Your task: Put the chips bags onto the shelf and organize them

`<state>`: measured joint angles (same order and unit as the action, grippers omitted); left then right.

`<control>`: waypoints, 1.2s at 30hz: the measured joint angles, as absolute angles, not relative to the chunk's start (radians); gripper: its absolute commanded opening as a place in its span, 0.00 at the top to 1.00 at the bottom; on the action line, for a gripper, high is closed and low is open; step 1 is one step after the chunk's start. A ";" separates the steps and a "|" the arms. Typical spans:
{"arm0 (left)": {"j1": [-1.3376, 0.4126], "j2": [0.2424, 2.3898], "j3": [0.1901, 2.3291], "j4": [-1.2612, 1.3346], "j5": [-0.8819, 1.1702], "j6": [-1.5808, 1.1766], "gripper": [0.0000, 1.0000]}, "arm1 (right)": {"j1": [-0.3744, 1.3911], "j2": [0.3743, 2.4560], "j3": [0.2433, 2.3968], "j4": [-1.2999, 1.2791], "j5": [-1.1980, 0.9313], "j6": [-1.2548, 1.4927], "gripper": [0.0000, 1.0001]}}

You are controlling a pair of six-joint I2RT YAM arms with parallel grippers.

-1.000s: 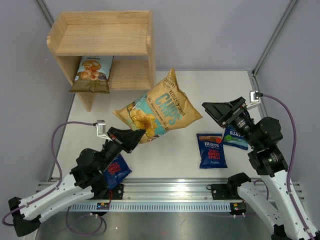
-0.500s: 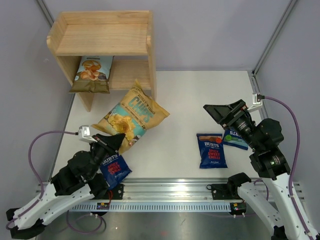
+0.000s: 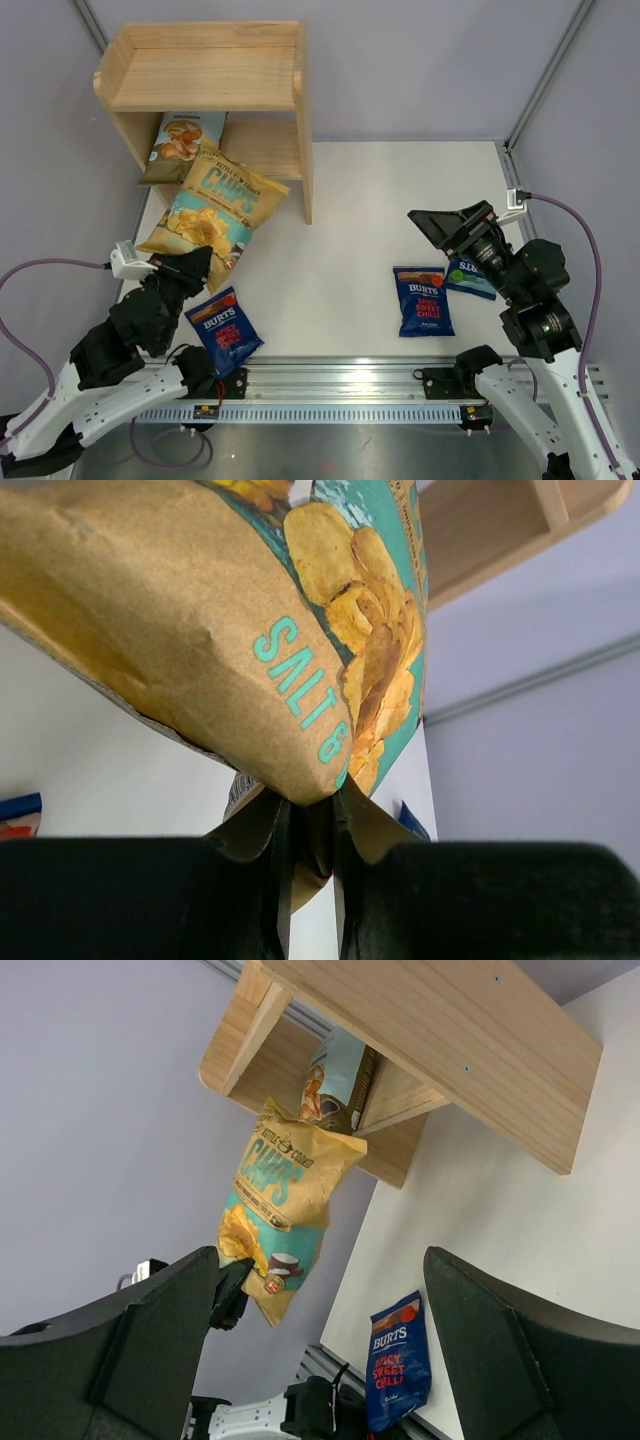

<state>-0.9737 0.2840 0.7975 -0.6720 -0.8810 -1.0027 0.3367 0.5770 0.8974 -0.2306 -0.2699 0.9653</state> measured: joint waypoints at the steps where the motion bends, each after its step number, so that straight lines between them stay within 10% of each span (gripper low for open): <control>1: -0.974 0.315 0.822 -0.672 -0.905 -1.004 1.00 | 0.337 0.576 0.897 -0.231 -0.270 0.965 0.09; 14: -0.953 0.746 1.108 -0.675 -1.039 -1.070 1.00 | 0.337 0.542 0.899 -0.257 -0.251 0.955 0.09; 36: -0.540 1.012 1.129 -0.396 -0.696 -1.100 1.00 | 0.337 0.498 0.959 -0.322 -0.242 0.926 0.09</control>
